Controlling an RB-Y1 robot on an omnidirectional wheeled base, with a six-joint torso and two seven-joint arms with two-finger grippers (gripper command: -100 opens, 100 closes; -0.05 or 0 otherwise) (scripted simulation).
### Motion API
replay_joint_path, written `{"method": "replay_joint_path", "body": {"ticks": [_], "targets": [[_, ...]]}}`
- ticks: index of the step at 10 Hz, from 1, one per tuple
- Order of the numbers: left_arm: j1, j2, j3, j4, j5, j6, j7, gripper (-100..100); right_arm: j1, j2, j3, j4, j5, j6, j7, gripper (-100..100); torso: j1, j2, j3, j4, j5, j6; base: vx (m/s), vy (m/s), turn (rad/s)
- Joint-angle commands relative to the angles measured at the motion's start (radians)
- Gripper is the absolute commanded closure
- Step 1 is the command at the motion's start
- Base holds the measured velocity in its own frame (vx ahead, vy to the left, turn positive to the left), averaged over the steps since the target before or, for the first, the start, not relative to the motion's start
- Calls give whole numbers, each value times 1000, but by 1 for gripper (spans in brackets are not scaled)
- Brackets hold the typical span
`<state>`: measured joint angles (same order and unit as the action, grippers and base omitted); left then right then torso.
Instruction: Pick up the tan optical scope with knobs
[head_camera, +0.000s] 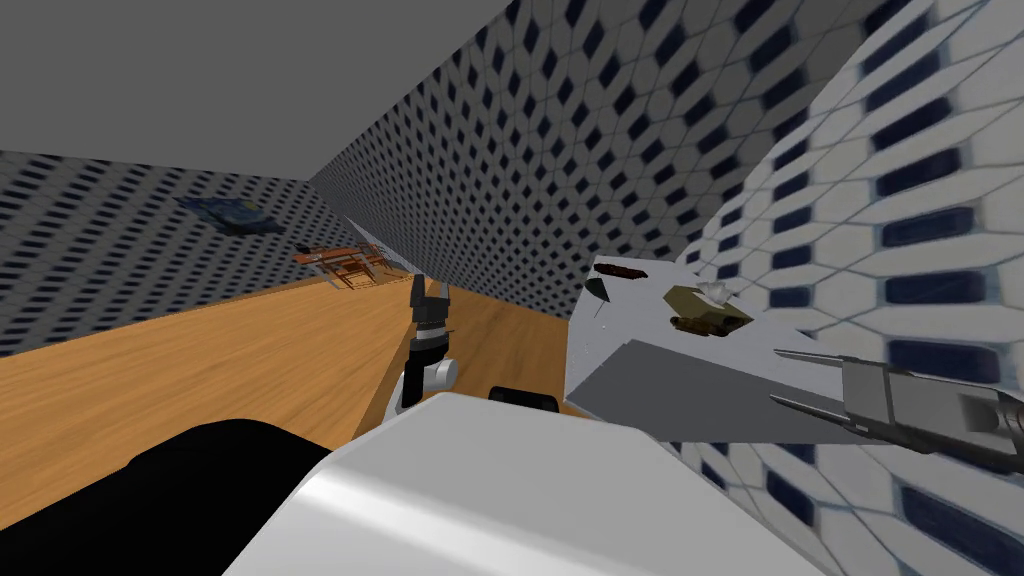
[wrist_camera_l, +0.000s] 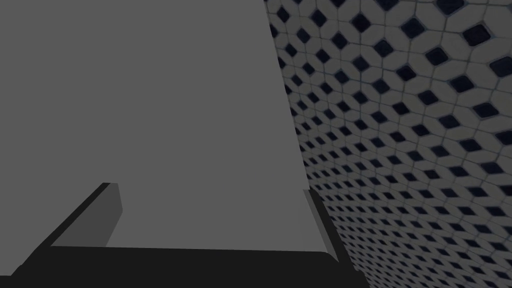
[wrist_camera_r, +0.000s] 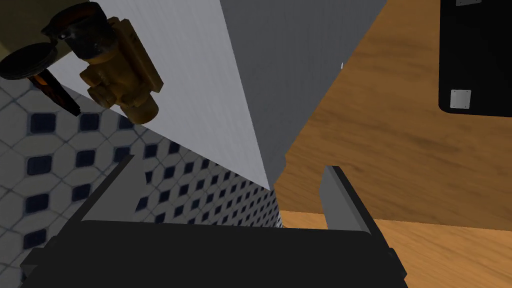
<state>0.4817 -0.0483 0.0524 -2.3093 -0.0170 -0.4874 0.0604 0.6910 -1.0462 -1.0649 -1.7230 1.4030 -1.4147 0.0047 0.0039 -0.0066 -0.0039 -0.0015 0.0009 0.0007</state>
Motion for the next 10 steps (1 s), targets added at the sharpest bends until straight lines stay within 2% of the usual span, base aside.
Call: {"method": "replay_joint_path", "body": {"ticks": [1, 2, 3, 6, 8, 10], "targets": [[0, 0, 0, 0, 0, 0, 0, 0, 12, -50, -31, 31, 50, -24, 2, -100, 0, 0, 0, 0, 0, 0, 91, 48, 145], [0, 0, 0, 0, 0, 0, 0, 0, 27, -81, -57, 47, 77, -45, 3, -100, 0, 1, 0, 0, 0, -1, 132, 39, 270], [0, 0, 0, 0, 0, 0, 0, 0, 27, -84, -57, 47, 85, -45, 3, -100, -1, -1, -1, 0, 0, -1, 102, 23, 105], [0, 0, 0, 0, 0, 0, 0, 0, 75, -159, -112, 93, 169, -113, 6, -100, -2, -3, -2, -1, -1, -1, 151, 0, 195], [0, 0, 0, 0, 0, 0, 0, 0, 110, -189, -124, 120, 209, -168, 9, -100, -5, -5, -3, -1, -2, 0, 181, -28, 185], [0, 0, 0, 0, 0, 0, 0, 0, 144, -203, -118, 141, 237, -228, 12, -100, -4, -3, -2, -1, -1, 0, 120, -26, 106]]}}
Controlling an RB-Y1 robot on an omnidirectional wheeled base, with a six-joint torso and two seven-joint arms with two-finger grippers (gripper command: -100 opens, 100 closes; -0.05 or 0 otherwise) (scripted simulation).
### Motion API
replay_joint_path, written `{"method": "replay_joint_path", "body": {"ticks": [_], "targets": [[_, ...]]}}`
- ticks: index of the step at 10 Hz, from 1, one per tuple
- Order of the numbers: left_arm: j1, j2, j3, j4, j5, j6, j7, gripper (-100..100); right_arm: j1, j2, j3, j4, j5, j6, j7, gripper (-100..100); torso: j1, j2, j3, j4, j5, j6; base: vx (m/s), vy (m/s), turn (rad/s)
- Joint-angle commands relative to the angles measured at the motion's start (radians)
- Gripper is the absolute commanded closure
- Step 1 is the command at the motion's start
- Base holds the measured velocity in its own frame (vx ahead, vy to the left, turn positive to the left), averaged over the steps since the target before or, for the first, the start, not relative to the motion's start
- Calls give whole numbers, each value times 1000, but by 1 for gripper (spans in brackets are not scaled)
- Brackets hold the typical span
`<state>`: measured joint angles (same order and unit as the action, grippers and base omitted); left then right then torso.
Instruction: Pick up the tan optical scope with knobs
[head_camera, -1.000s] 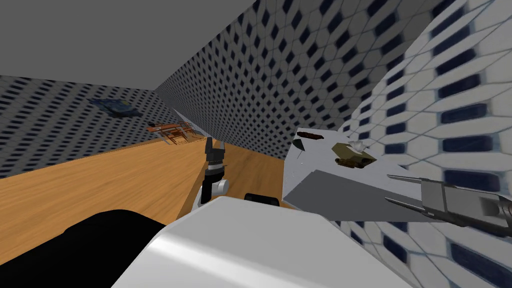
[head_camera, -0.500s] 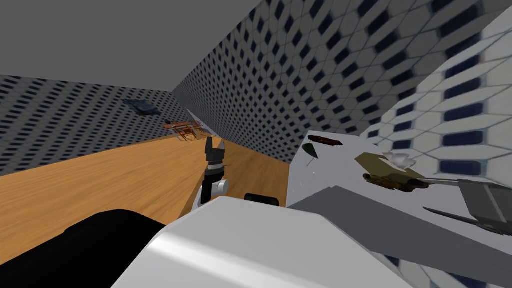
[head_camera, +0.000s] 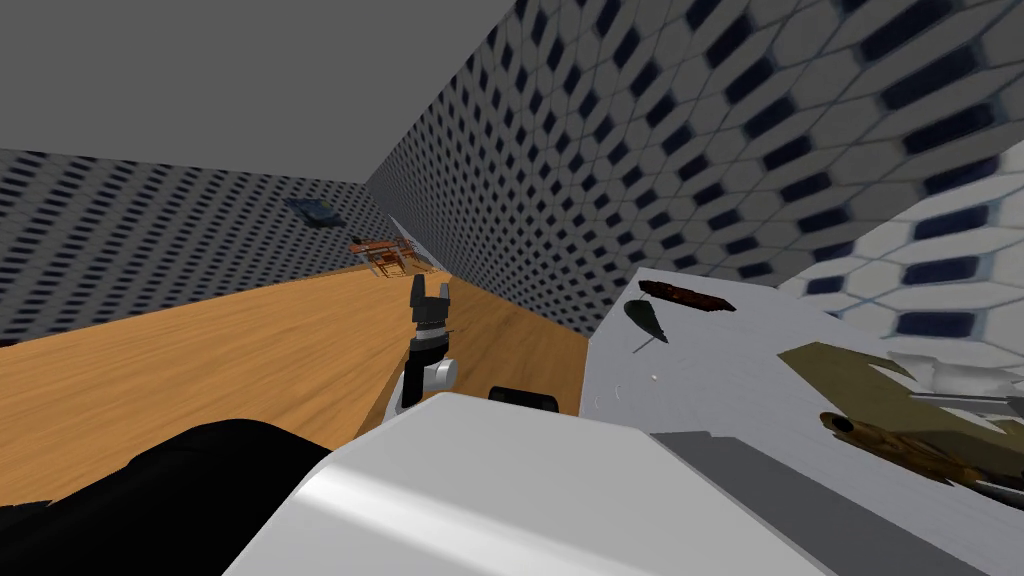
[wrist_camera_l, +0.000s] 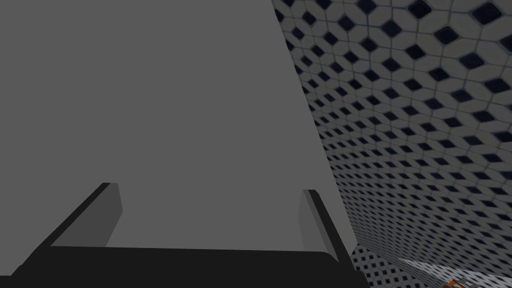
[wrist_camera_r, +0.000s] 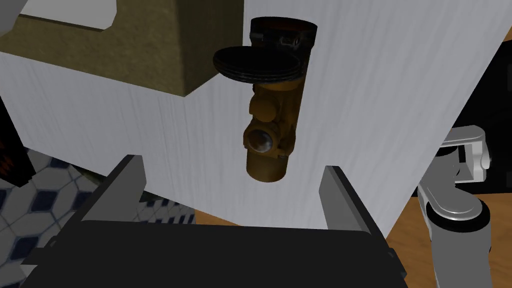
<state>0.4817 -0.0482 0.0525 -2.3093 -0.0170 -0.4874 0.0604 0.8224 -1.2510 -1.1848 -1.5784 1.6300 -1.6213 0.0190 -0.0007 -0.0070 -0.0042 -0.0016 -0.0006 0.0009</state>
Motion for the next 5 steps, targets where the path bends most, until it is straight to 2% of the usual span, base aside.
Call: {"method": "replay_joint_path", "body": {"ticks": [1, 4, 5], "targets": [[0, 0, 0, 0, 0, 0, 0, 0, 12, 2, 2, -3, 10, -28, -3, -100, 0, 0, 0, 0, 0, 0, 57, -27, 40], [0, 0, 0, 0, 0, 0, 0, 0, 43, -1, 18, 12, 28, -111, -1, -100, 1, 6, 4, 2, 0, 1, 37, -19, 44], [0, 0, 0, 0, 0, 0, 0, 0, 43, 9, 6, -5, 26, -100, -4, -100, 2, 7, 4, 2, 0, 1, 10, -3, 1]]}}
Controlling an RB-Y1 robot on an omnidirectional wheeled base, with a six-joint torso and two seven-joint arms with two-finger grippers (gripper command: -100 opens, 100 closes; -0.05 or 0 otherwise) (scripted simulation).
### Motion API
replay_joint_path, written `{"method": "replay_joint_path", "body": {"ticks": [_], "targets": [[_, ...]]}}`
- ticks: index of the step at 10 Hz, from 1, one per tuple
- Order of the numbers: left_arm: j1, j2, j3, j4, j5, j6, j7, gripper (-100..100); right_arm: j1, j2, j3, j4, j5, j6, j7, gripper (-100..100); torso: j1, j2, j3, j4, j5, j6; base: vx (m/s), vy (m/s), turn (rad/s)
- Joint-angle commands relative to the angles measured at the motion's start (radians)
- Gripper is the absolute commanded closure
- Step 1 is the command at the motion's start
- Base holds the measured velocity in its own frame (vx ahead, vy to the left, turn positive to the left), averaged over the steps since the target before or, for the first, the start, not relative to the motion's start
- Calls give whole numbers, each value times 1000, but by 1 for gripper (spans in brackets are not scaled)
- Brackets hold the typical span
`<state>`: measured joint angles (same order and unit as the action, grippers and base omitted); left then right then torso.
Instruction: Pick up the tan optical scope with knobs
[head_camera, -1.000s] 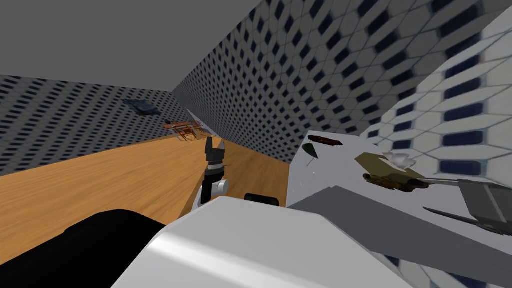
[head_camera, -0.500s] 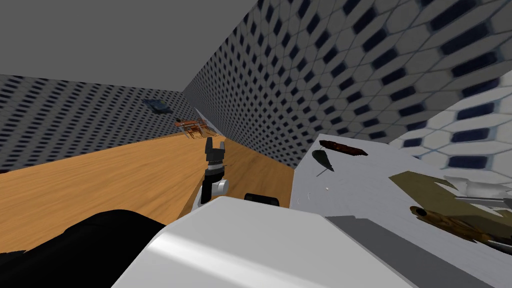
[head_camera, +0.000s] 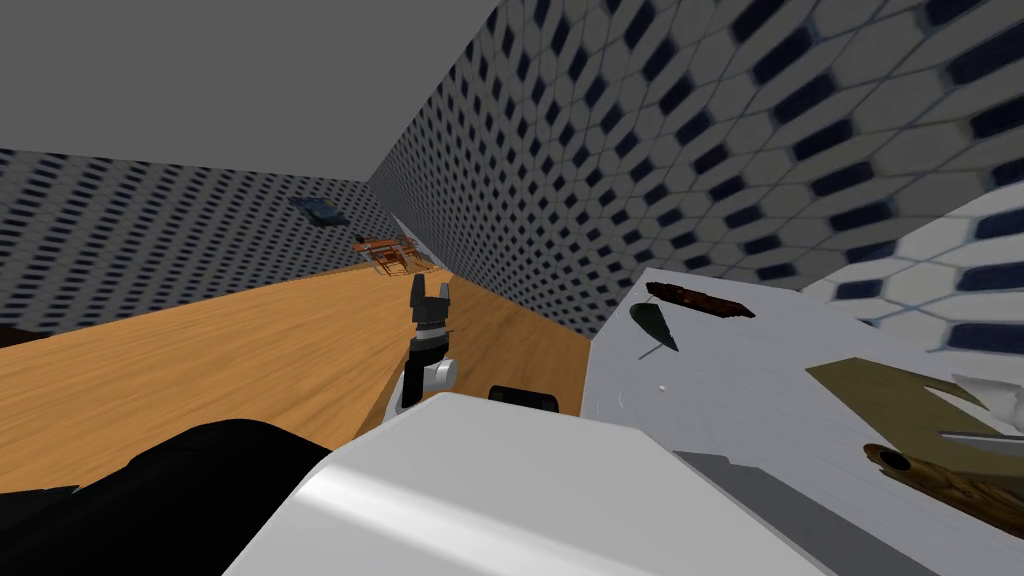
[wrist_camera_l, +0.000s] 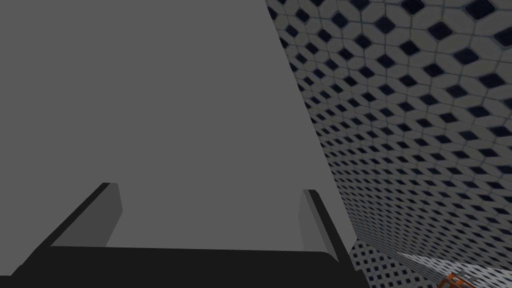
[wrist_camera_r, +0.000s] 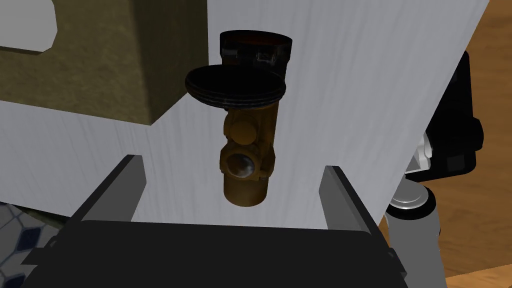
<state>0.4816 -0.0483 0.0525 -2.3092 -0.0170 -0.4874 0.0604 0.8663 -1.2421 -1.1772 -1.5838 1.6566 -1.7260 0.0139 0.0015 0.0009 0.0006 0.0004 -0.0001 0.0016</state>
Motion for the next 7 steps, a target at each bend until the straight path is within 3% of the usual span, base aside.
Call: {"method": "replay_joint_path", "body": {"ticks": [1, 2, 4, 5, 6, 7], "targets": [[0, 0, 0, 0, 0, 0, 0, 0, 0, 0, 0, 0, 0, 0, 0, 0, 0, 0, 0, 0, 0, 0, 0, 0, 0], [0, 0, 0, 0, 0, 0, 0, 0, 2, 17, 31, 3, 9, 33, 11, -100, 0, 1, 0, 0, 0, 0, 14, -2, 48], [0, 0, 0, 0, 0, 0, 0, 0, 4, 34, 63, 6, 19, 66, 21, -100, 0, 0, 0, 0, 0, 0, 22, 1, 37], [0, 0, 0, 0, 0, 0, 0, 0, 2, 28, 54, 2, 16, 54, 14, -100, 0, 0, 0, 0, 0, 0, 10, 0, 6], [0, 0, 0, 0, 0, 0, 0, 0, 2, 29, 57, 3, 17, 58, 15, 100, 0, 0, 0, 0, 0, 0, 0, 0, 0], [0, 0, 0, 0, 0, 0, 0, 0, 2, 29, 57, 3, 16, 57, 15, 100, 0, 1, 0, 0, 0, 0, -3, 3, -12]]}}
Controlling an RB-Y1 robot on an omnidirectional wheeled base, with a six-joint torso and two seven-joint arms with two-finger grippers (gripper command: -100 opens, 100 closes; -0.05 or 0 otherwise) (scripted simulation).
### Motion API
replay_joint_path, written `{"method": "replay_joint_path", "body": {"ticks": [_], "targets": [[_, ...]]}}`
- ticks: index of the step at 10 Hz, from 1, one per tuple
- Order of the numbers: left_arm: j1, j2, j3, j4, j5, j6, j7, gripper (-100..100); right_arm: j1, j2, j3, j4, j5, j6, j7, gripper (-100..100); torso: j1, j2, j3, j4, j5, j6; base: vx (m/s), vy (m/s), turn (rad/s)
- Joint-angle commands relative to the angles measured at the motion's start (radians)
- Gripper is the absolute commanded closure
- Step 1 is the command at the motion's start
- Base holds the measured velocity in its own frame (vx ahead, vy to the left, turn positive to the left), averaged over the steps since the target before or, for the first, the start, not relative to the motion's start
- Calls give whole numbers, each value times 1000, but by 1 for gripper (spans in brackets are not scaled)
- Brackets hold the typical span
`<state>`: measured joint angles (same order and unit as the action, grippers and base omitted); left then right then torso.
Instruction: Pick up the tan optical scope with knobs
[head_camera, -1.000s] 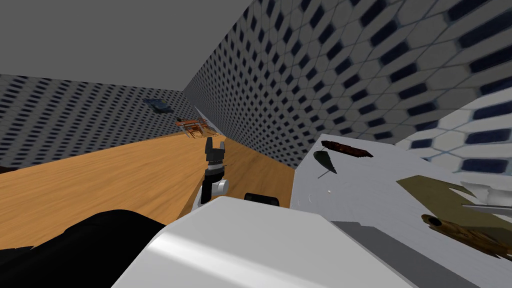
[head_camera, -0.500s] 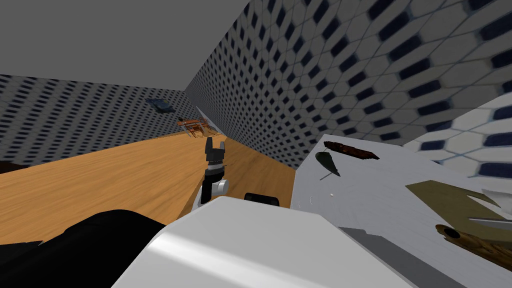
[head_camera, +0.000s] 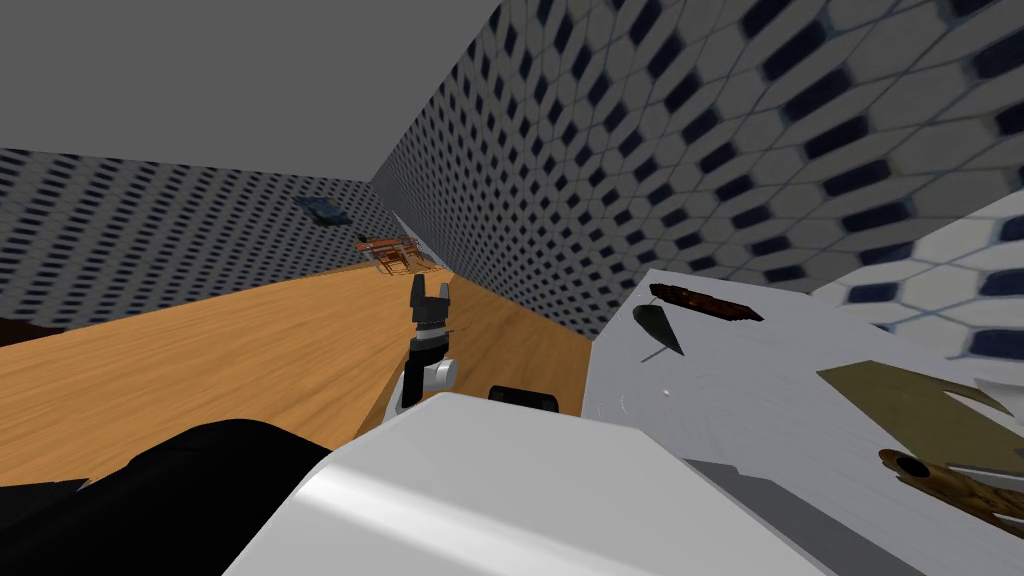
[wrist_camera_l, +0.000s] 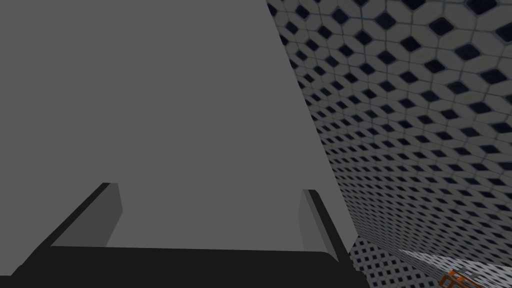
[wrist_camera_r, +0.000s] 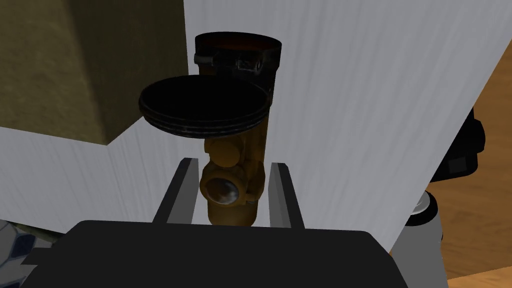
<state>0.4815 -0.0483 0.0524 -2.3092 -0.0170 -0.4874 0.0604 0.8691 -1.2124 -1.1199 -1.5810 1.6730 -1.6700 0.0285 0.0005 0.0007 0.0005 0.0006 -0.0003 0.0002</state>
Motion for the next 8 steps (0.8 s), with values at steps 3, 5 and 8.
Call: {"method": "replay_joint_path", "body": {"ticks": [3, 5, 8], "targets": [[0, 0, 0, 0, 0, 0, 0, 0, 0, 0, 0, 0, 0, 0, 0, 100, -1, 0, 0, 0, 0, 0, 0, 0, 0], [0, 0, 0, 0, 0, 0, 0, 0, -1, -16, -32, -1, -9, -29, -6, 100, -1, 0, 0, 0, 0, 0, -7, -1, -20], [0, 0, 0, 0, 0, 0, 0, 0, 1, -18, -41, 7, -10, -36, 2, 0, 0, 1, 1, 0, 0, 0, -9, -3, -16]]}}
